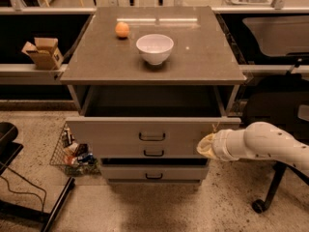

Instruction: Close top drawer

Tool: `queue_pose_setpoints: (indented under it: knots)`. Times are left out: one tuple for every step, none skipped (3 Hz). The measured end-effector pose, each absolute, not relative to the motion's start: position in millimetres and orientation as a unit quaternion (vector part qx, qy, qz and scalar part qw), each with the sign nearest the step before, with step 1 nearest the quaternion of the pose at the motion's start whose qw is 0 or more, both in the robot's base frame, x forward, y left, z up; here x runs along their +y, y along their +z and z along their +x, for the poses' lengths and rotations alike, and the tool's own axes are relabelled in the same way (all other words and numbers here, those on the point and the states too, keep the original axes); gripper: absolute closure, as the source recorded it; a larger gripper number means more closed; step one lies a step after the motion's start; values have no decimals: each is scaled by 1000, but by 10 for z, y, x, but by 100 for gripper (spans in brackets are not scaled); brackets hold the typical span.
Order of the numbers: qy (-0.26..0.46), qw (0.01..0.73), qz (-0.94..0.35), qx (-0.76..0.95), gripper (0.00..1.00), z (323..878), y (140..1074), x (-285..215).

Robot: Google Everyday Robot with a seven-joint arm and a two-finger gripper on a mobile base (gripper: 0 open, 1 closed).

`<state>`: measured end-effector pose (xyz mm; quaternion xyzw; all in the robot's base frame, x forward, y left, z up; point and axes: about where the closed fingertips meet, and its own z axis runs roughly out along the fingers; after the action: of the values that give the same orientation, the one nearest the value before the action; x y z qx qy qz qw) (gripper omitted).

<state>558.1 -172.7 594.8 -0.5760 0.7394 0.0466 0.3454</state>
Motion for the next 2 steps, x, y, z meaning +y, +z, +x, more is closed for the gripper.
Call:
queue_pose_setpoints:
  knots:
    - [38, 357, -573, 736, 100, 5857, 6035, -1777]
    - [30, 366, -570, 735, 82, 6074, 6136, -1819]
